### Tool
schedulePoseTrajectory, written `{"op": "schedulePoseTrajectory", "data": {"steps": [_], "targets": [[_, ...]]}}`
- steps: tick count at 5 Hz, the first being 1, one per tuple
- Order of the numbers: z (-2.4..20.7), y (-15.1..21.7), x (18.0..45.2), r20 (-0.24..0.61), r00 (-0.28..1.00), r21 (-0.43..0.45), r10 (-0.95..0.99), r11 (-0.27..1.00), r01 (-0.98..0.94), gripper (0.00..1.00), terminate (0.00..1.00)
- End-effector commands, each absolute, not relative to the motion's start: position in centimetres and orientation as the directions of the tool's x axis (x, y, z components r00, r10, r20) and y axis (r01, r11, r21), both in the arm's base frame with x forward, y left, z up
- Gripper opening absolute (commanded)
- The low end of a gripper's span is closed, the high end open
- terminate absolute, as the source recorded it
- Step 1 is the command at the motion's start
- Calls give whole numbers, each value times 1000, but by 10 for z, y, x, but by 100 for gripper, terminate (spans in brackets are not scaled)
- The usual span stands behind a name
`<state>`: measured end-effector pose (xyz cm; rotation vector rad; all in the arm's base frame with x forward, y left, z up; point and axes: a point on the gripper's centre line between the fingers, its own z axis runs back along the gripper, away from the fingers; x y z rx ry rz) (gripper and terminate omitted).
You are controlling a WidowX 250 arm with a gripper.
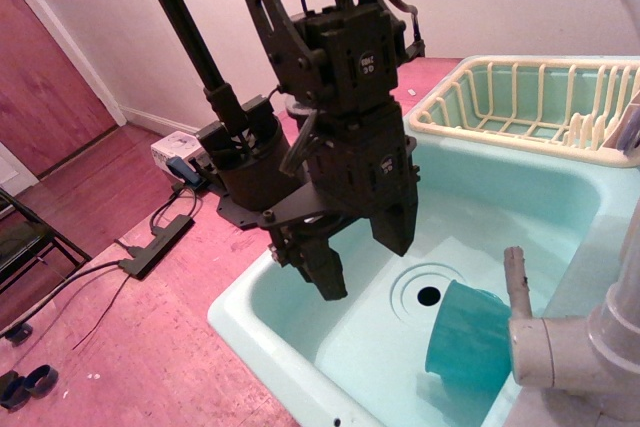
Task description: Flip cup upright
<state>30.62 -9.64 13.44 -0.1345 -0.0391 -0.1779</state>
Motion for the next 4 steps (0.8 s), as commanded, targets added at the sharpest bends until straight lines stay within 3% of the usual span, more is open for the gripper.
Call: {"op": "schedulePoseTrajectory", "data": {"steps": [1,3,4], "targets": [[134,-96,306,51,983,-130,-174,975,179,100,0],[163,-79,313,117,938,-30,-327,943,332,100,0],[178,-56,319,129,903,81,-409,912,402,100,0]]}}
